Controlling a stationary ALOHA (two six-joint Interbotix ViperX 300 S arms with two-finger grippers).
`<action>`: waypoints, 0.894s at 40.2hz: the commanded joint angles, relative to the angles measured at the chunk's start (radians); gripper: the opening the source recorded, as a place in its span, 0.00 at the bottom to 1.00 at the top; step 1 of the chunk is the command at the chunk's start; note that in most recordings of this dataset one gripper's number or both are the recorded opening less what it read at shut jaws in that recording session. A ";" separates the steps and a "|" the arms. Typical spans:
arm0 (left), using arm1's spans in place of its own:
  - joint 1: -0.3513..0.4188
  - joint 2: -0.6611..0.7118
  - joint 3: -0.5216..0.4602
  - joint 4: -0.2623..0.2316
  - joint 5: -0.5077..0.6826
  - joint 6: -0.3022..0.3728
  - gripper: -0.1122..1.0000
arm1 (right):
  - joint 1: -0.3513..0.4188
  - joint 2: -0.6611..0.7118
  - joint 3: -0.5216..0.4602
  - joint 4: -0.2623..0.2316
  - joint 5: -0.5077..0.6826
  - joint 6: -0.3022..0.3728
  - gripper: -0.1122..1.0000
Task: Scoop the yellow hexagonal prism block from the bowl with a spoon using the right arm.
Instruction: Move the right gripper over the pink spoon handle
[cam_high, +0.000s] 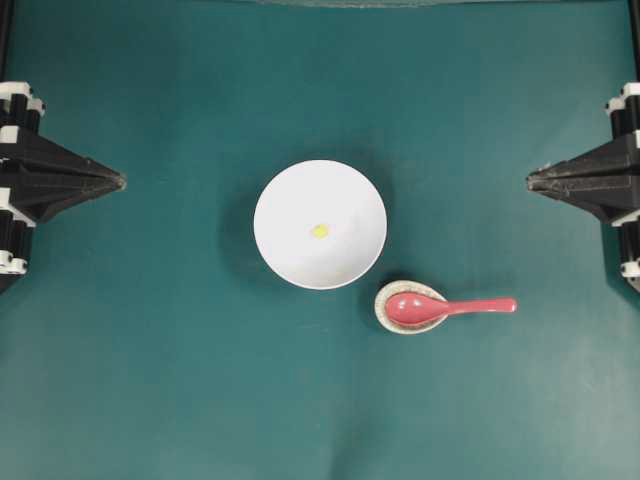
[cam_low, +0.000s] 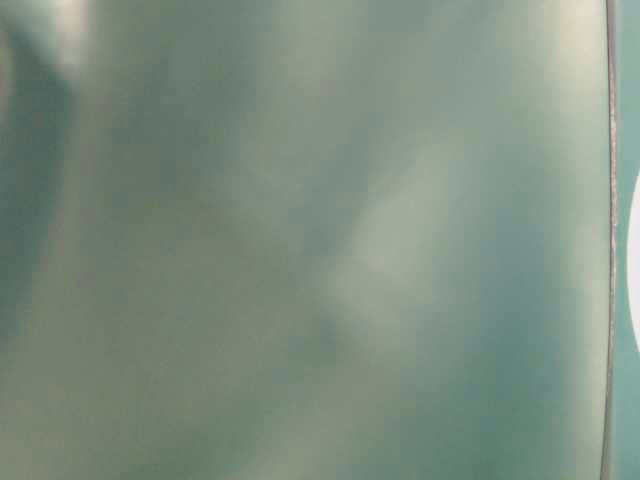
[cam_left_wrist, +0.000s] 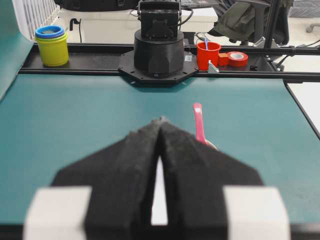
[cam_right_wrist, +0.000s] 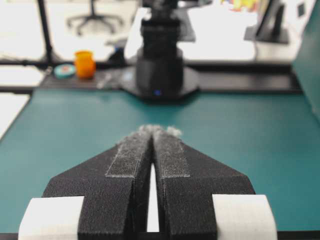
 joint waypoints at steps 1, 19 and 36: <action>0.003 0.003 -0.029 0.017 0.098 0.011 0.09 | -0.009 0.015 -0.017 0.002 0.008 -0.002 0.09; 0.005 -0.015 -0.051 0.017 0.216 0.008 0.09 | -0.009 0.224 -0.170 0.054 0.362 0.048 0.09; 0.005 -0.012 -0.048 0.017 0.222 0.008 0.09 | -0.009 0.287 -0.173 0.069 0.334 0.057 0.09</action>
